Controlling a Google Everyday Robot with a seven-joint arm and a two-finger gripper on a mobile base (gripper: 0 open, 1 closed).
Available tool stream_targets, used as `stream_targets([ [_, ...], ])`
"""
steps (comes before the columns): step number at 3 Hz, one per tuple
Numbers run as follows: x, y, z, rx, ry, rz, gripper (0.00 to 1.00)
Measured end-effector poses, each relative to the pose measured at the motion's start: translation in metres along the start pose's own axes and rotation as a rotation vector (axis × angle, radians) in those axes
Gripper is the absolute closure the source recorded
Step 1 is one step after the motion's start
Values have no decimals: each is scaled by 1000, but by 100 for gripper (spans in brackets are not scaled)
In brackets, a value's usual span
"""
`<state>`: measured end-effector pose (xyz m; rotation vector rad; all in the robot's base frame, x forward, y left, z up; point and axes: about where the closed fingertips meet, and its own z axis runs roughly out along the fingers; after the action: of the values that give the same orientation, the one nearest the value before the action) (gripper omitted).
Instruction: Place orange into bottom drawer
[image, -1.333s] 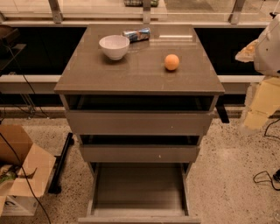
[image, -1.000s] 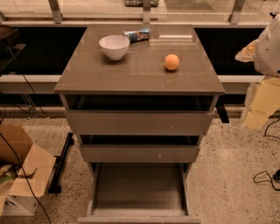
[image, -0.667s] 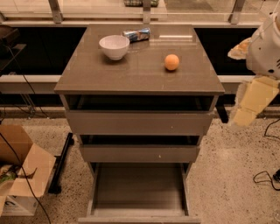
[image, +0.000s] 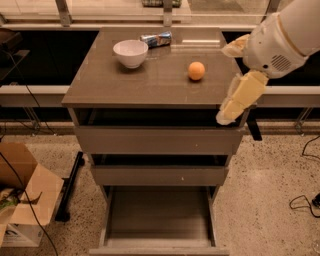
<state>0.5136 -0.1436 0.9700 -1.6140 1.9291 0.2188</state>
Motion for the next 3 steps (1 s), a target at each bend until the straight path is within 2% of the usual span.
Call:
stream_targets([
  [1,-11,-39,34,-42,-138,30,0],
  [2,-9,-39,39,-44,-141,38,0],
  [3,-3,-40,62,-58,-156,76,0],
])
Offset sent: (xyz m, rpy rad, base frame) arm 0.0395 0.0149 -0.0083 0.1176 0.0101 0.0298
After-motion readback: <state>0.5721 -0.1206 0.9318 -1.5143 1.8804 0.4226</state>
